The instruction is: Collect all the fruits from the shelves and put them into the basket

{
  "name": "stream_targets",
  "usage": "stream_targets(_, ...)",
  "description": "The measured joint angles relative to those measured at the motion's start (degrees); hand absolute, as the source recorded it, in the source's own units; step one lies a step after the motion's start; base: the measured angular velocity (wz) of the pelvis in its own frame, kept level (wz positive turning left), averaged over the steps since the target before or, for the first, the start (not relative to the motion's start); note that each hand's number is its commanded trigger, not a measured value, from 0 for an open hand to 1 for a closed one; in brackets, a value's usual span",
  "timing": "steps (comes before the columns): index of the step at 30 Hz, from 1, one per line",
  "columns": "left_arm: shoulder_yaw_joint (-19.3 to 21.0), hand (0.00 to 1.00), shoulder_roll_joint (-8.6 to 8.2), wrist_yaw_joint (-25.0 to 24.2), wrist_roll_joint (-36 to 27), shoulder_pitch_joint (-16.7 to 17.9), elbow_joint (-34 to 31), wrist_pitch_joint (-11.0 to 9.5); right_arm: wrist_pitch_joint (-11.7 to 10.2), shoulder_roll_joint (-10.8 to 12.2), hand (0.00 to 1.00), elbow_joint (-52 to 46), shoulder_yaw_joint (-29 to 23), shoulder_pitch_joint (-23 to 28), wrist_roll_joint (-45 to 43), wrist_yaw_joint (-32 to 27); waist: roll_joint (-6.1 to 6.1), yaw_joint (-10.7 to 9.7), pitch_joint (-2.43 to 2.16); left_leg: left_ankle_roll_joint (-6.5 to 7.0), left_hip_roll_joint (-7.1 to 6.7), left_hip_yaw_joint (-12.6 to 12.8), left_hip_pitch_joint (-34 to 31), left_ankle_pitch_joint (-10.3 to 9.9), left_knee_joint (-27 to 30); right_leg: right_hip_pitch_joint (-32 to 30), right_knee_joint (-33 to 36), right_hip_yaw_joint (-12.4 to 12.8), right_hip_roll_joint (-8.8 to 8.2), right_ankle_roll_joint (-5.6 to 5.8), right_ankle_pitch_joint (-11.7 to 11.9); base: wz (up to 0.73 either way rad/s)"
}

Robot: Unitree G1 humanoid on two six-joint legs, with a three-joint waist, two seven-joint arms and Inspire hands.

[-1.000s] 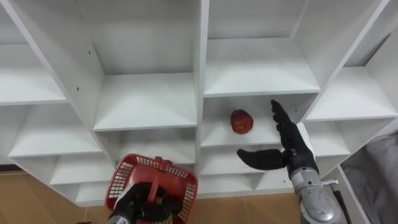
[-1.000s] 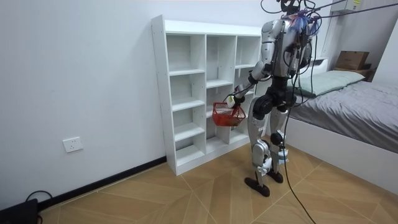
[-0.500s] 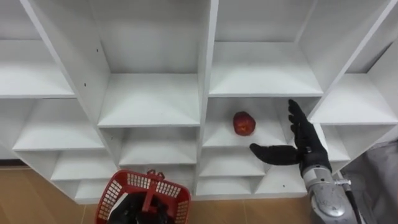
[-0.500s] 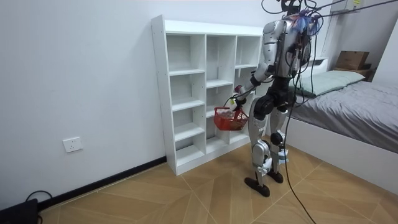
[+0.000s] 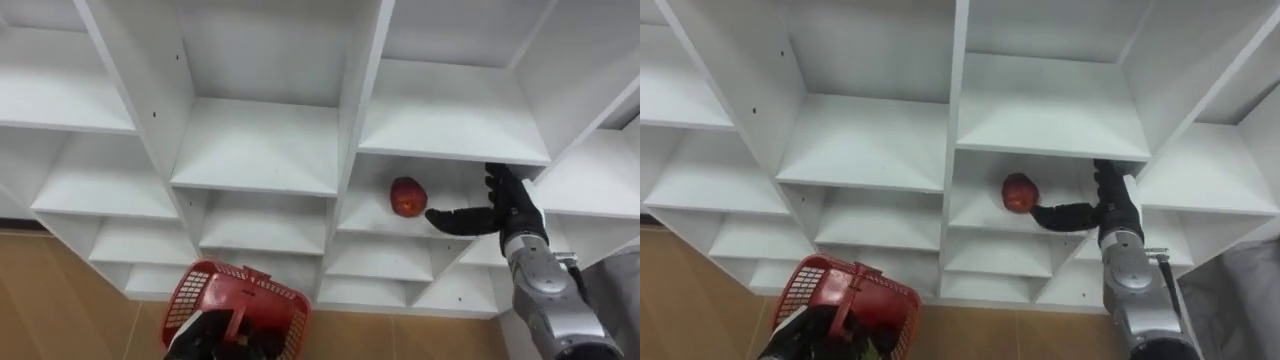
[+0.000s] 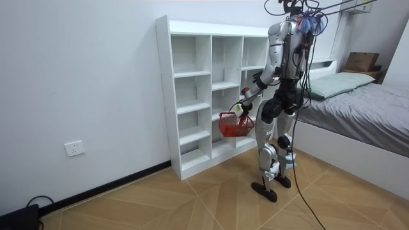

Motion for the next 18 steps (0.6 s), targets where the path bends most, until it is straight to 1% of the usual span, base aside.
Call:
stream_targets(1,-0.1,1.0,0.17,-0.1,0.03,-0.3,0.22,0.28,0.04,-0.06,0.0,0.98,0.08,-0.86,0.0,0.17,0.0,0.01,0.0,0.0,0.0,-0.35,-0.44,0.0,0.2,-0.19,0.0,-0.43,-0.05,0.0,0.0,0.11)
stream_targets(3,-0.14,1.0,0.2,-0.29,0.04,-1.07,1.09,0.78,0.56,-0.38,0.0,2.03,0.15,-2.03,0.1,0.74,0.03,0.53,-0.01,0.01,0.04,-0.43,-1.23,0.01,0.61,-0.75,0.14,-0.52,-0.09,0.0,0.0,0.04)
stream_targets(5,-0.19,1.0,0.2,-0.82,0.04,-1.21,1.18,1.43,1.63,-0.63,0.0,2.42,0.15,-2.94,0.74,1.44,0.04,1.45,-0.01,0.01,0.42,-0.43,-2.23,0.01,1.27,-1.82,1.02,-0.55,-0.13,-0.01,0.01,0.0)
stream_targets(8,-0.25,1.0,0.18,-1.09,0.05,-1.21,1.24,1.72,1.76,-0.64,0.0,2.52,0.64,-4.55,0.74,2.48,0.08,1.7,0.03,0.01,0.44,-0.59,-3.49,0.01,1.98,-2.62,1.1,-0.86,-0.17,-0.09,0.05,0.04)
stream_targets(12,-0.32,1.0,0.18,-1.09,0.06,-1.4,1.3,2.23,1.75,-0.75,0.0,3.51,1.04,-5.89,1.48,3.09,0.07,1.56,0.02,0.01,0.35,-1.32,-4.45,0.05,2.28,-2.95,1.06,-2.11,-0.39,-0.11,0.06,0.15)
stream_targets(13,-0.35,1.0,0.15,-1.1,0.06,-1.57,1.3,2.44,1.76,-0.98,0.0,3.59,1.04,-6.26,2.34,3.12,0.07,1.56,0.03,0.05,0.23,-1.86,-5.24,0.16,2.57,-3.48,1.07,-2.41,-0.51,-0.12,0.06,0.14)
stream_targets(15,-0.3,1.0,0.05,-1.1,0.07,-1.77,1.35,2.68,1.76,-1.82,0.0,4.17,1.03,-6.74,2.7,3.57,0.08,1.76,0.03,0.09,0.15,-1.95,-6.42,0.18,3.21,-4.43,1.41,-2.44,-0.66,-0.14,0.08,0.09)
stream_targets(17,-0.33,1.0,-0.04,-1.09,0.06,-2.24,2.19,2.68,1.76,-3.22,0.0,5.66,1.03,-7.61,2.75,4.12,0.05,2.45,0.05,0.24,-0.03,-2.17,-7.54,0.27,3.48,-5.63,1.91,-2.47,-0.9,-0.13,0.07,0.02)
stream_targets(18,-0.34,1.0,-0.04,-1.08,0.05,-2.26,2.26,2.7,1.76,-3.46,0.0,5.74,1.03,-7.69,2.76,4.12,0.04,2.54,0.05,0.26,-0.07,-2.21,-7.76,0.28,3.48,-5.87,1.94,-2.46,-0.93,-0.13,0.07,0.0)
